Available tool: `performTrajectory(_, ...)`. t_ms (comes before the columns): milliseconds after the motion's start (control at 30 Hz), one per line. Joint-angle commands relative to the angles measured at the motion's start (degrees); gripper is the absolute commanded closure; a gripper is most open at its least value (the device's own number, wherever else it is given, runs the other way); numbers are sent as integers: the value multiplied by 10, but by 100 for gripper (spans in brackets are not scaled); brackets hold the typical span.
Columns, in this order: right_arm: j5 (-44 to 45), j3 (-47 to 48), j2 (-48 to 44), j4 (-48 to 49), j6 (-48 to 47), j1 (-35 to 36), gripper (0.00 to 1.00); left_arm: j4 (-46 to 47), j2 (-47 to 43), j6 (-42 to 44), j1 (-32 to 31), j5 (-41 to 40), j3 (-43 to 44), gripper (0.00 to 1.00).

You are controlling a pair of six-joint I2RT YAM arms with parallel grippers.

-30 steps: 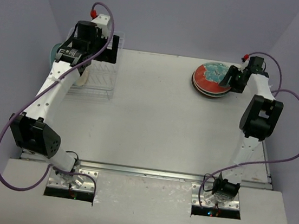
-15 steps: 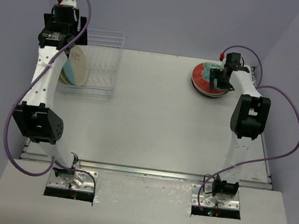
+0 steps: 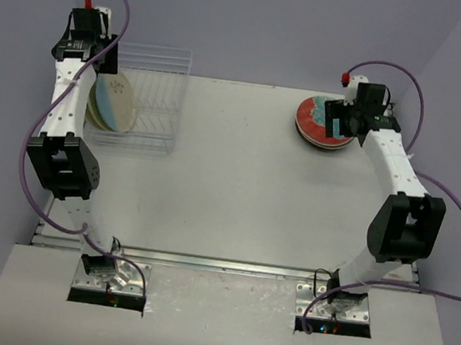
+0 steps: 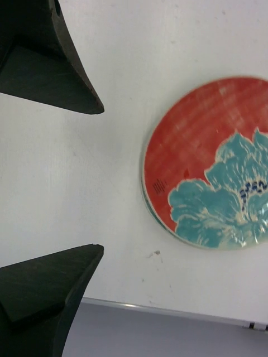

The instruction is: Unload the plates from the dish rack

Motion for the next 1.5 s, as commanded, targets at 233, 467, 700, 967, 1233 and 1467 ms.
performTrajectory(233,-34,-82,-31,24,5,34,1,-28,60,-9,23,90,49,57)
performTrajectory(467,-44,-91,-38,28,7,34,1,-20,94,-15,23,51,55,58)
performTrajectory(700,-49,-89,-37,25,9,34,1,-2,119,-12,23,31,46,58)
performTrajectory(967,-66,-89,-42,21,15,34,1,12,119,-10,23,91,32,72)
performTrajectory(1233,-115,-76,-52,7,33,34,1,17,83,-15,22,131,34,100)
performTrajectory(1467,-174,-79,-68,10,62,34,1,14,42,-8,21,155,85,100)
